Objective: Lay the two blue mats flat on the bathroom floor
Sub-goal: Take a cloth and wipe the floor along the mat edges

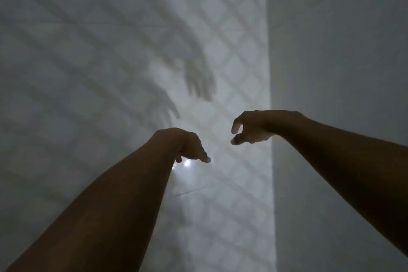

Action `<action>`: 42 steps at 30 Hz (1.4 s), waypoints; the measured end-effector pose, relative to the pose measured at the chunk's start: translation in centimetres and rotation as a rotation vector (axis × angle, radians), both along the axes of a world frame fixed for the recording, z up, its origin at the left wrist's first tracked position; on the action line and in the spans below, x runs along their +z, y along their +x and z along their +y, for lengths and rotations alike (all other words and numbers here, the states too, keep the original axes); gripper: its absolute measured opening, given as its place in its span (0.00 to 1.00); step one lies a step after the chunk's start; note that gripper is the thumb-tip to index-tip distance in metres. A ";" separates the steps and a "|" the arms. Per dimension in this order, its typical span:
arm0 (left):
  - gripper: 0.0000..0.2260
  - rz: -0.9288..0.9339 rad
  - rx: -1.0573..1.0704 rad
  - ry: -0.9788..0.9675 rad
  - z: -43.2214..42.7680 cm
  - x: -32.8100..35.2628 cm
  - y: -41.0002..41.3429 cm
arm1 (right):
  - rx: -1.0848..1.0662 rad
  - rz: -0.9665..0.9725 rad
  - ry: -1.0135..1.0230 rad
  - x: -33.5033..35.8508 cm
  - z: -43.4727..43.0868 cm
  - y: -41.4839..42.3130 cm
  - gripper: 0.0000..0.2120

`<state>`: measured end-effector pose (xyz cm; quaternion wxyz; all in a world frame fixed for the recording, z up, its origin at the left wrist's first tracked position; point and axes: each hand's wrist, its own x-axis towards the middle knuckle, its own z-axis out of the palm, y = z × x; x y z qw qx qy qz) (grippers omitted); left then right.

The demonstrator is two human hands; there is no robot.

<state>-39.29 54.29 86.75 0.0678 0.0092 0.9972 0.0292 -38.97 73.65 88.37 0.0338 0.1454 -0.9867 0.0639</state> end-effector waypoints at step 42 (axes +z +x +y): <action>0.16 0.030 -1.324 0.749 57.1 6.6 31.4 | -0.985 0.822 -0.389 8.7 45.0 49.0 0.06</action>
